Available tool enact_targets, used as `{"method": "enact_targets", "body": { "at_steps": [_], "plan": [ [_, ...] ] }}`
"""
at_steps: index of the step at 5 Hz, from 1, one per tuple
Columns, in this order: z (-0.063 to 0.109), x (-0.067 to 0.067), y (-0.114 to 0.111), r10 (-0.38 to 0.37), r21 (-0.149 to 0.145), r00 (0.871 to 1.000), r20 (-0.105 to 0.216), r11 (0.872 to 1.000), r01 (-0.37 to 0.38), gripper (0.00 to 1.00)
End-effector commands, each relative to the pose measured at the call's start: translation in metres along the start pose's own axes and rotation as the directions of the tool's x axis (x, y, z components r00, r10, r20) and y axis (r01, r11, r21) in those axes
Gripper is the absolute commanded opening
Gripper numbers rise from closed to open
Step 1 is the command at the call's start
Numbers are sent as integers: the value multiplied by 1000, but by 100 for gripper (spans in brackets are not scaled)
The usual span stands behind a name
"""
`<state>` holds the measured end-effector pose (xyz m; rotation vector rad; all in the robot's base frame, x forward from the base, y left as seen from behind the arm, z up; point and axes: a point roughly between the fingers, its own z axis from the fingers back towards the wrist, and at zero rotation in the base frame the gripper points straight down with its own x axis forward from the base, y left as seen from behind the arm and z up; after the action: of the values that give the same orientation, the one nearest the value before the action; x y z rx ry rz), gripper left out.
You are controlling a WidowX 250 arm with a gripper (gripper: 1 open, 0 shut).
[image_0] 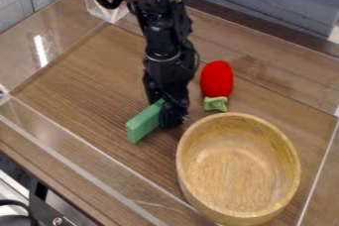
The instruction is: Put the green block in the brown bowl
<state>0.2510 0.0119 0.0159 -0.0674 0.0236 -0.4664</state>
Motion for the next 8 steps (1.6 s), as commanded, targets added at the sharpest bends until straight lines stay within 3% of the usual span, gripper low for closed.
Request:
{"method": "enact_targets", "body": {
  "at_steps": [1,2,4,6,7,8],
  "plan": [
    [18,3,-6,-44,17,998,37,999,44,0],
    [30,3,-10,-80,27,995,54,997,78,0],
    [10,6,6,-65,40,995,80,997,62,0],
    [41,16,1,-14,122,995,94,992,3,0],
    [56,30,-20,25,150,993,116,988,-42,0],
    [53,46,-57,5,145,992,127,989,-24,0]
  ]
}}
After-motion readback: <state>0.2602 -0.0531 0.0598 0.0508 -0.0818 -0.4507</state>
